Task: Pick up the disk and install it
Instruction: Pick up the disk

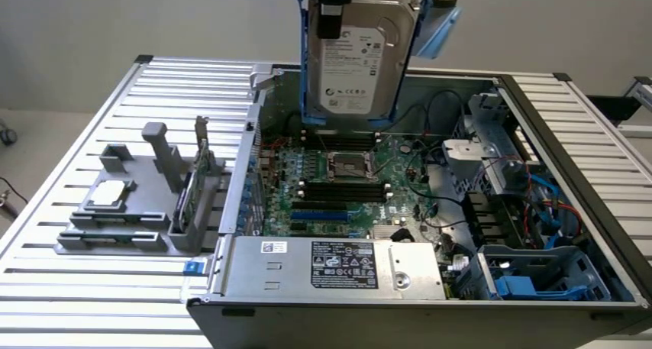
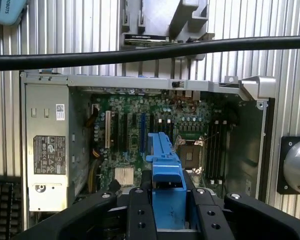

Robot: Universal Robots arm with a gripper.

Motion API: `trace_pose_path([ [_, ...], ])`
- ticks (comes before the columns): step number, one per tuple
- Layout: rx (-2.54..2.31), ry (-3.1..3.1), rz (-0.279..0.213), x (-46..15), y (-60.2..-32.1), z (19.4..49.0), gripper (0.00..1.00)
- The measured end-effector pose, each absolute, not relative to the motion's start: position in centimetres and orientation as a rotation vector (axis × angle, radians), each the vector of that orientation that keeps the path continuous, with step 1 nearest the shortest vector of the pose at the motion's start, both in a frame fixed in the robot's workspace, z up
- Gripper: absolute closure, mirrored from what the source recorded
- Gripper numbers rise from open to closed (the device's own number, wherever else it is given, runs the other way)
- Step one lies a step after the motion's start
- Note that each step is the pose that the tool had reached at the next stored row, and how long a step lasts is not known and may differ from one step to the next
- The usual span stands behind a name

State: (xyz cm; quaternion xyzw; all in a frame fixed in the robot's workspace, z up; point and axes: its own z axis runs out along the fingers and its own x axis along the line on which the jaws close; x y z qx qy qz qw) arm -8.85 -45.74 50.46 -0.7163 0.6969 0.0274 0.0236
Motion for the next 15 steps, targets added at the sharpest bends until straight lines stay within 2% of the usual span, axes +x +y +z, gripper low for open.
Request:
trace_pose_path([
  [15,-2.215,2.154,0.09,-5.2,-49.0,50.5,0.67],
])
